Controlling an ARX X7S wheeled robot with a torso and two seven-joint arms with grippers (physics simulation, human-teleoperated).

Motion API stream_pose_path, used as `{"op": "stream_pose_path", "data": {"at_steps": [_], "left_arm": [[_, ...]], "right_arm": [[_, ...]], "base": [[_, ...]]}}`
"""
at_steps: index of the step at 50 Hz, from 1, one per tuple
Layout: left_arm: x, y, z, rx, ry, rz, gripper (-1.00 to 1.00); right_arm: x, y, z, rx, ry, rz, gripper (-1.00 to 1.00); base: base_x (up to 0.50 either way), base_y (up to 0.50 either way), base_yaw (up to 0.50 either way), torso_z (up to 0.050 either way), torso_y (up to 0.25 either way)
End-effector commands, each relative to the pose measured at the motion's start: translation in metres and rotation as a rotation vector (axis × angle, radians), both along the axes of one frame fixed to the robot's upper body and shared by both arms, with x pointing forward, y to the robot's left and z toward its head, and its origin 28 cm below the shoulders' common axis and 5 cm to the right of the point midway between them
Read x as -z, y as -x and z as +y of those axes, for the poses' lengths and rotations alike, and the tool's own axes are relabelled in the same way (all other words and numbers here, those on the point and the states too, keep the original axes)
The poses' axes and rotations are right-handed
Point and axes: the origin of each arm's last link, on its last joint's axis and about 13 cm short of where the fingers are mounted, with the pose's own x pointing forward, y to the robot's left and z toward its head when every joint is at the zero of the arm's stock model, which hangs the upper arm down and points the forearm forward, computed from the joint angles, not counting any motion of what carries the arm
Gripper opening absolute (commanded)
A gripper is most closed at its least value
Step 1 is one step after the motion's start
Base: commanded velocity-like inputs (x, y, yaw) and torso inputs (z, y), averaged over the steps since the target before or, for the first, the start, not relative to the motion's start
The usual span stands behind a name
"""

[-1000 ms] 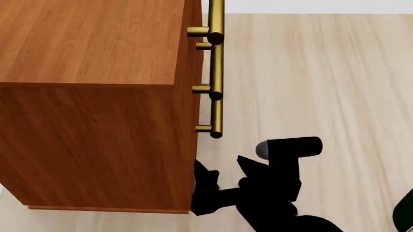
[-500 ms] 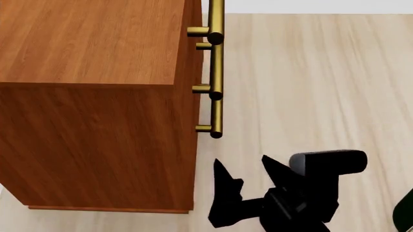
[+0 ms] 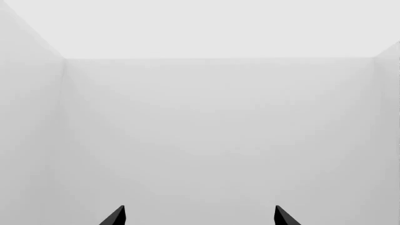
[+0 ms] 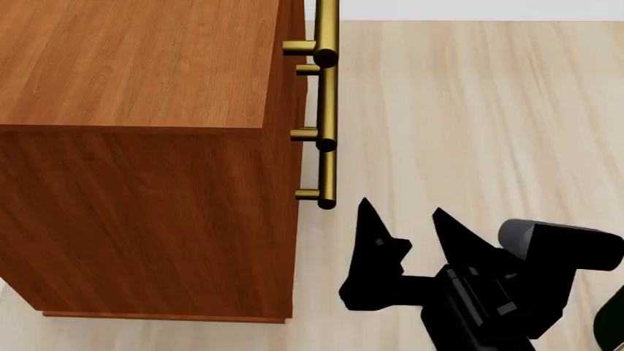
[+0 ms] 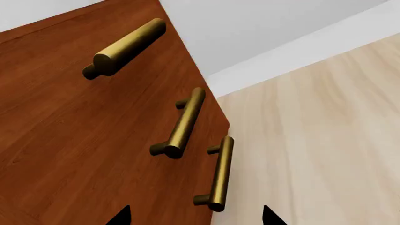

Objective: Close the bottom drawer of the cabinet and open the top drawer.

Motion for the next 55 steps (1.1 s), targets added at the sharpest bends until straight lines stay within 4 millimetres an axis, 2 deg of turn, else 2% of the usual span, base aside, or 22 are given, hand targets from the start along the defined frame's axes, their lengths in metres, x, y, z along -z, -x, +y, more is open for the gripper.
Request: {"op": "stream_pose_path", "data": {"at_steps": [1,3,13,31,55], "left_arm": [[-0.001,0.0,-0.001,0.004,0.001,-0.004,1.0],[0.0,0.0,-0.001,0.003,0.001,-0.004,1.0],[0.001,0.0,-0.002,0.004,0.0,-0.001,1.0],[-0.002,0.003,-0.003,0.005,-0.003,-0.008,1.0],[-0.002,0.004,-0.001,0.0,-0.007,-0.009,1.0]], "right_arm": [[-0.015,0.001,-0.001,0.063,-0.131,-0.022,1.0],[-0.017,0.0,-0.004,0.112,-0.135,-0.026,1.0],[-0.032,-0.003,-0.005,0.13,-0.238,-0.047,1.0],[-0.065,-0.015,0.007,0.079,-0.414,-0.055,1.0],[-0.081,-0.03,0.022,0.046,-0.582,-0.015,1.0]], "base": [[0.0,0.0,0.0,0.0,0.0],[0.0,0.0,0.0,0.0,0.0],[0.0,0.0,0.0,0.0,0.0],[0.0,0.0,0.0,0.0,0.0],[0.0,0.0,0.0,0.0,0.0]]}}
